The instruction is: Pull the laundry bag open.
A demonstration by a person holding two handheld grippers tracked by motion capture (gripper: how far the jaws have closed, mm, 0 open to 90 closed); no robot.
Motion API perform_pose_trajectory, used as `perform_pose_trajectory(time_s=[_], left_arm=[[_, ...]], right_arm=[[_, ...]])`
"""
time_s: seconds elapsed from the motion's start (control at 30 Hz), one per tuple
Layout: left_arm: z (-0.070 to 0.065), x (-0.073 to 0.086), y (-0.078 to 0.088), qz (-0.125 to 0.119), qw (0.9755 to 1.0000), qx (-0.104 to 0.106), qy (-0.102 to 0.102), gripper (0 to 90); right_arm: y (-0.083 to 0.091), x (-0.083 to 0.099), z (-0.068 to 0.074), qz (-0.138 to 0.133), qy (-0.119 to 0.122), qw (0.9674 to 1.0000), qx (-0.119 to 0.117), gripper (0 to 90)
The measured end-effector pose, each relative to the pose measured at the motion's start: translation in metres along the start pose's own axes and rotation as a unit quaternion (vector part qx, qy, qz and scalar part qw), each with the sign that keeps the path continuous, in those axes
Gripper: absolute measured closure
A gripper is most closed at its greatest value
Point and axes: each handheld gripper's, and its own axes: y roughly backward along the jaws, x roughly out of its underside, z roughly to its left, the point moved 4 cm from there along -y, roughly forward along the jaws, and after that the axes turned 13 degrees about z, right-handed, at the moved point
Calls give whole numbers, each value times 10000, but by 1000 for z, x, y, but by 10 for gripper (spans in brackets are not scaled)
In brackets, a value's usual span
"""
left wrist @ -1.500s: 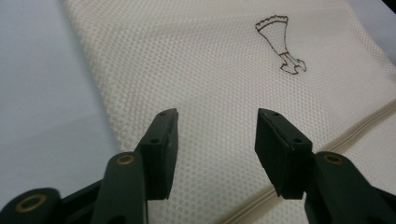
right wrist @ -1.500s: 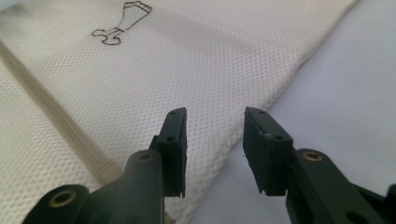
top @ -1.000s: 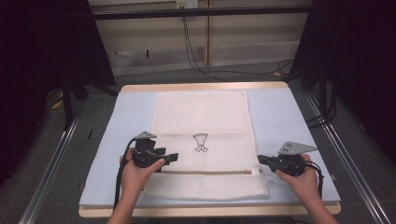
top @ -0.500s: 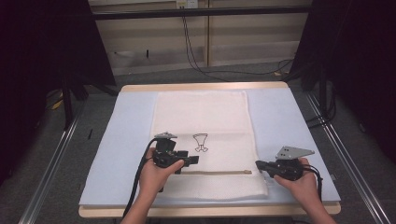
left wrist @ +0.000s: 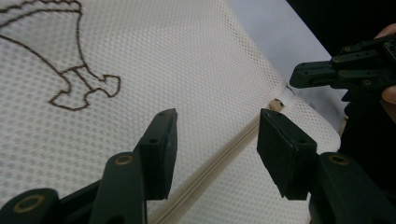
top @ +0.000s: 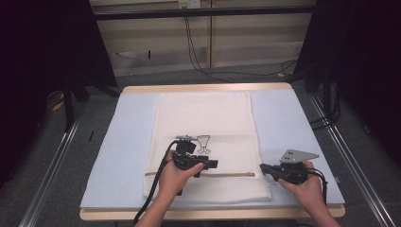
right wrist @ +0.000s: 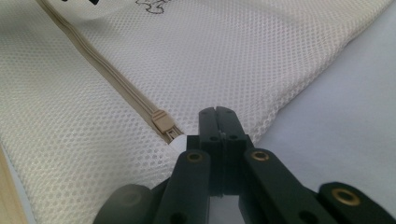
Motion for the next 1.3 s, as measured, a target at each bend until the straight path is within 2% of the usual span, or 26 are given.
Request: perform_pose_trajectory(time_s=[0.17, 0.27, 0.33, 0.37, 0.43, 0.47, 0.5, 0.53, 0.63, 0.67, 0.73, 0.8, 0.87, 0.9, 1.0, 1.1, 1.13, 1.23, 1.3], left_arm=[[-7, -4, -9, 77, 9997, 213, 25, 505], [-13, -6, -16, 164, 9996, 241, 11, 529], [-17, -8, -20, 203, 9992, 345, 44, 535], [-18, -9, -22, 238, 9993, 302, 10, 536], [-21, -10, -26, 283, 9988, 389, 47, 540], [-21, -11, -28, 309, 9989, 335, 131, 543], [-23, -11, -29, 374, 9982, 407, 219, 558], [-23, -12, -31, 457, 9981, 389, 156, 569], [-26, -13, -36, 491, 9974, 472, 222, 586], [-26, -14, -39, 468, 9977, 426, 260, 587], [-26, -13, -41, 586, 9970, 459, 226, 591], [-28, -14, -46, 531, 9967, 489, 362, 595], [-28, -15, -49, 630, 9961, 555, 282, 600], [-30, -15, -51, 651, 9956, 583, 343, 601], [-33, -17, -56, 707, 9948, 652, 338, 619], [-38, -18, -61, 776, 9926, 818, 442, 643], [-37, -18, -62, 817, 9928, 791, 366, 651], [-41, -20, -67, 799, 9921, 849, 458, 666], [-40, -20, -71, 852, 9919, 836, 435, 667]], right_arm=[[0, 1, 1, 20, 44, 10000, 22, 900], [-2, 2, 2, 89, 165, 9998, 66, 900], [-4, 3, 2, 136, 168, 9997, 68, 900], [-4, 2, 2, 125, 175, 9998, 56, 900], [-4, 3, 2, 142, 179, 9997, 54, 900], [-4, 3, 2, 148, 181, 9997, 44, 900], [-5, 3, 2, 155, 198, 9997, 60, 900], [-5, 3, 2, 170, 206, 9996, 52, 900], [-6, 4, 2, 197, 198, 9996, 69, 900], [-6, 4, 2, 201, 219, 9995, 86, 900], [-7, 4, 2, 220, 228, 9995, 83, 900], [-7, 4, 3, 227, 224, 9995, 86, 900], [-7, 4, 3, 240, 212, 9995, 79, 900], [-7, 5, 3, 245, 222, 9994, 82, 900], [-8, 5, 3, 258, 228, 9994, 102, 900], [-9, 5, 3, 264, 240, 9993, 72, 900], [-9, 5, 3, 265, 238, 9993, 76, 900], [-9, 6, 4, 260, 224, 9994, 88, 900], [-9, 6, 4, 267, 222, 9994, 78, 900]])
